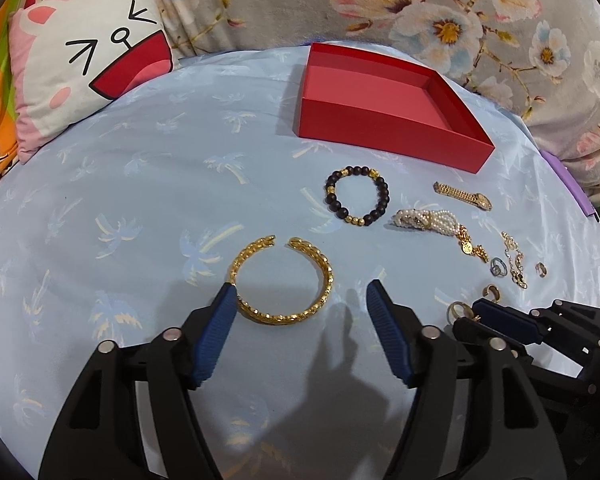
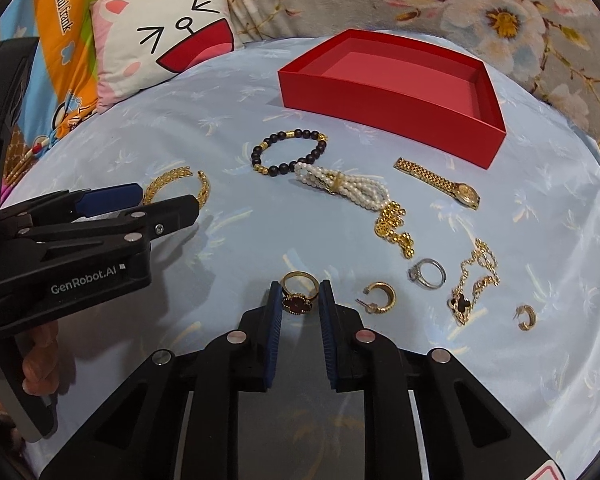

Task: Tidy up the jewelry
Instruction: 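Grasp the gold twisted cuff bracelet with the left tool while the right tool grasps the red-stone ring, then carry the cuff and ring into the red tray and open both tools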

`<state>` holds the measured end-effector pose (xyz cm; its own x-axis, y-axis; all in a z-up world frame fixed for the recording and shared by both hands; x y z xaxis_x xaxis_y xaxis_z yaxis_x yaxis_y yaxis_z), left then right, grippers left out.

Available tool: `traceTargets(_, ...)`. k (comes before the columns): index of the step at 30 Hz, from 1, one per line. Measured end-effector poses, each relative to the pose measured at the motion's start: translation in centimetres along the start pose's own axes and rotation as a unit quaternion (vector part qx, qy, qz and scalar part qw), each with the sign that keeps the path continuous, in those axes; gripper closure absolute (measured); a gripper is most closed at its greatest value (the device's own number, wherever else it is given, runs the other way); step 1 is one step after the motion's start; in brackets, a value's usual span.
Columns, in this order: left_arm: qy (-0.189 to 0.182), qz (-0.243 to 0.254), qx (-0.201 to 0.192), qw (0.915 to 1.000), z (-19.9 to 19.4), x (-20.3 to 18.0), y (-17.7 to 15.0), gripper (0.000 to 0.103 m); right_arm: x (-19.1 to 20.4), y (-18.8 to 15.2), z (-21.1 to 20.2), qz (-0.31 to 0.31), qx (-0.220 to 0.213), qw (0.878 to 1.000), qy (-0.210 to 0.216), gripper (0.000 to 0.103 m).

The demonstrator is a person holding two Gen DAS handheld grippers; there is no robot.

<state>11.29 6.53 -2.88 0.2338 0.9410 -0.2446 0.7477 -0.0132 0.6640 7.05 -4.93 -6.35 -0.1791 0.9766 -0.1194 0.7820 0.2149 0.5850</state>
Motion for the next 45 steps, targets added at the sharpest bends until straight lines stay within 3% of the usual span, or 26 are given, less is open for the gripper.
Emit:
traceTargets(5,0.025,0.005,0.012,0.9996,0.9,0.2,-0.3,0.033,-0.1,-0.2,-0.1,0.004,-0.001,1.0,0.003,0.086)
traceTargets(7,0.03,-0.002,0.006,0.9995,0.8,0.5,-0.1,0.043,0.0,-0.2,-0.1,0.003,-0.001,1.0,0.005,0.086)
traceTargets(11,0.036,-0.008,0.005,0.9993,1.0,1.0,0.2,0.048,0.1,-0.3,-0.1,0.001,-0.003,1.0,0.007,0.086)
traceTargets(20,-0.002,-0.002,0.006,1.0,0.6,0.1,0.2,0.049,-0.3,0.2,-1.3,0.004,-0.018,1.0,0.006,0.086)
traceTargets(25,-0.022,0.008,-0.01,0.9997,-1.1,-1.0,2.0,0.049,-1.7,2.0,-3.4,0.005,-0.042,0.999,-0.002,0.086)
traceTargets(33,-0.076,0.048,-0.053,0.9946,-3.1,-3.6,10.0,0.049,-6.6,9.0,-5.6,0.026,-0.092,0.995,-0.02,0.086)
traceTargets(37,-0.071,0.074,-0.095,0.9902,-2.0,-5.3,15.7,0.049,-9.8,14.5,-4.1,0.051,-0.102,0.993,-0.032,0.086)
traceTargets(42,-0.089,0.088,-0.102,0.9869,3.5,-6.8,22.5,0.049,-13.3,21.0,1.8,0.065,-0.093,0.992,-0.054,0.086)
traceTargets(45,-0.092,0.081,-0.076,0.9896,8.3,-6.8,25.7,0.049,-15.1,24.1,5.9,0.081,-0.077,0.992,-0.052,0.086)
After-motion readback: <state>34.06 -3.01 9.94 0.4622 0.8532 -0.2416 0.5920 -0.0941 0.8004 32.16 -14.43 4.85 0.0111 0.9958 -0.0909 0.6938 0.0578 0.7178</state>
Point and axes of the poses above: each gripper's, at about its wrist camera, not at the fingertips, and z roughly the way its jaws point, x to its left, y to its top, the point moved 4 cm from there along z, roughly the way its jaws point, and after that the axes turned 11 degrees about -y, right-handed, at the moved point
